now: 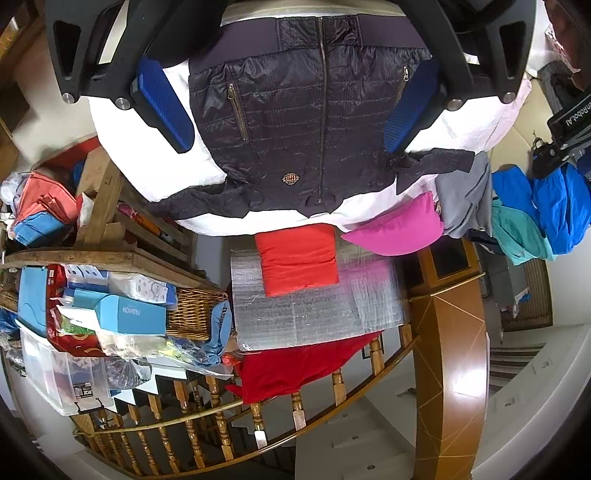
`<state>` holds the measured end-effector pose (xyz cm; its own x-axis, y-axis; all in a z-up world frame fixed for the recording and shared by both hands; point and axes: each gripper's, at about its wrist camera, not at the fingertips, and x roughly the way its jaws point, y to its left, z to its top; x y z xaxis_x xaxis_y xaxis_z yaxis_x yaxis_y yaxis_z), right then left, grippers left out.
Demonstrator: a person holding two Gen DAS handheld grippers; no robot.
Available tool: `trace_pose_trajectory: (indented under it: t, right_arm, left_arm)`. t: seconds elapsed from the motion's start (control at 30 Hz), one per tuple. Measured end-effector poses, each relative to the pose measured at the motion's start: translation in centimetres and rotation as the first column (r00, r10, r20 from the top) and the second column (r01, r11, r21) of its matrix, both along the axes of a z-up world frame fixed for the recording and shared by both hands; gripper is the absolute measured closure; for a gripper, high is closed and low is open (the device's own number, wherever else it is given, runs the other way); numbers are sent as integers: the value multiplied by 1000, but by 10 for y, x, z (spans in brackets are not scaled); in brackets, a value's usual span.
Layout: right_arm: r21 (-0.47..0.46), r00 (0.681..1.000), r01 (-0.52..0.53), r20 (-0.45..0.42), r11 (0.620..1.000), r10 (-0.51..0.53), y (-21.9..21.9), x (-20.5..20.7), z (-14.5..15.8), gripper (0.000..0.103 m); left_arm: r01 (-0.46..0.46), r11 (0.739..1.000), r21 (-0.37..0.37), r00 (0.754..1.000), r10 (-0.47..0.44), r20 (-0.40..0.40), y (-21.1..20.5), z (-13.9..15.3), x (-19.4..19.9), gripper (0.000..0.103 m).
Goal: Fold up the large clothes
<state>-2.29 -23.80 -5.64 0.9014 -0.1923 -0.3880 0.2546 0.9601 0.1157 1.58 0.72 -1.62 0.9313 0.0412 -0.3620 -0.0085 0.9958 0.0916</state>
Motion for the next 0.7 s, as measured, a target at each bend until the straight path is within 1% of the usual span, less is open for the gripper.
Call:
trace_pose_trajectory:
  t: [0.7]
  right_arm:
    - [-11,999,26,-34,1000,-26,-2,6,-5,0]
  left_arm:
    - [-2,1000,-4,1000,2,-10,5,-4,1,0]
